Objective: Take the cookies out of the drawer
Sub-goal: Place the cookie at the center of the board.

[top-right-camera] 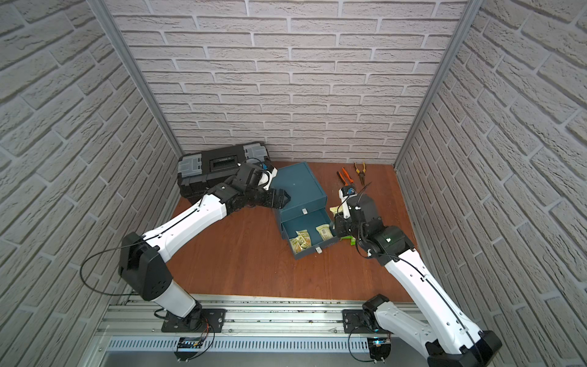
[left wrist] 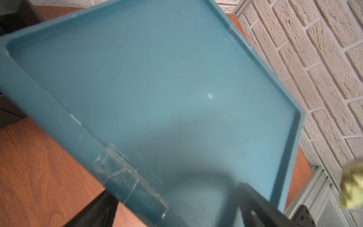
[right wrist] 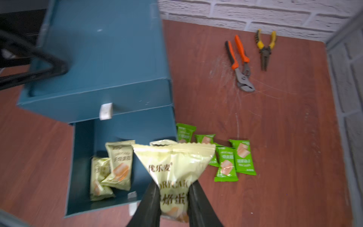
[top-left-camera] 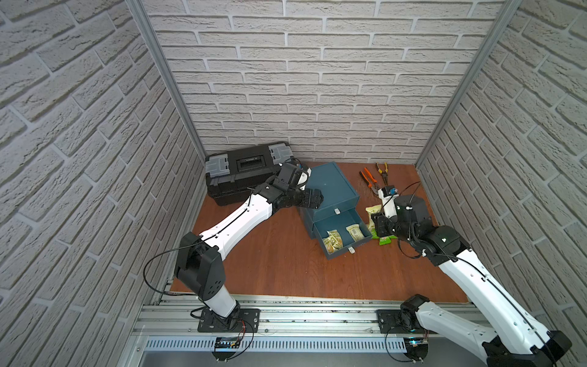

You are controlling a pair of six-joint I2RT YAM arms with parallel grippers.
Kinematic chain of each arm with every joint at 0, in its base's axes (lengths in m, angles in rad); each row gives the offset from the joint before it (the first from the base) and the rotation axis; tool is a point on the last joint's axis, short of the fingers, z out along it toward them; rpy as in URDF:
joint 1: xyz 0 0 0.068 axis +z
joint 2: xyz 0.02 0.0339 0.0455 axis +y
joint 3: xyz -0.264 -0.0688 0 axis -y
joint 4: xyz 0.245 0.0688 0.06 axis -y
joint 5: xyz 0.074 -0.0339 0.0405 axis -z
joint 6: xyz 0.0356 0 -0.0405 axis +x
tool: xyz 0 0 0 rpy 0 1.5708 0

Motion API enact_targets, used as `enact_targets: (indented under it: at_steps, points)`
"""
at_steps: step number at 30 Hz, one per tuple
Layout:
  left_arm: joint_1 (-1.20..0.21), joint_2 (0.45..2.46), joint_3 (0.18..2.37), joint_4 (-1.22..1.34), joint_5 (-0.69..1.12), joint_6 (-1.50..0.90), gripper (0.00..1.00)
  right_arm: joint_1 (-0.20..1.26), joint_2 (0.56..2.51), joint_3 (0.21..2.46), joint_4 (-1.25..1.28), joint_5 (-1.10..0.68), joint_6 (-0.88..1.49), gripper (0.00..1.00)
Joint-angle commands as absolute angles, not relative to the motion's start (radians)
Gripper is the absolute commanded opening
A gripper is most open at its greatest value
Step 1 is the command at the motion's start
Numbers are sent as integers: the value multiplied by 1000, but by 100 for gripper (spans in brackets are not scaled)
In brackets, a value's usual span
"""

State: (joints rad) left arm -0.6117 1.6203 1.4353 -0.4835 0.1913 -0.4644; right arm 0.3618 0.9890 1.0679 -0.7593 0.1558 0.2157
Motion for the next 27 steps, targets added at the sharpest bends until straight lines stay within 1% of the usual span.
enact_targets:
  at_steps: [1,5,8,11,15,20,25,27]
  points:
    - [-613,1632,1406,-514,186,-431,98,257,1082,1045,-744,135,156,26]
    - [-613,1626,1406,-518,186,-429,99,171,1198,1004,-676,120,181,24]
    - [-613,1618,1402,-526,182,-419,98,134,1275,1009,-659,128,204,22]
    - [-611,1612,1399,-532,175,-413,98,124,1324,985,-651,126,225,21]
    - [-607,1613,1393,-528,175,-412,98,125,1286,915,-636,63,265,22]
    - [-606,1624,1400,-523,185,-411,98,132,1210,891,-725,29,315,24]
    - [-606,1626,1410,-520,196,-411,99,132,1239,862,-780,50,339,24]
    - [-604,1626,1413,-523,199,-410,99,133,1261,844,-780,48,348,27]
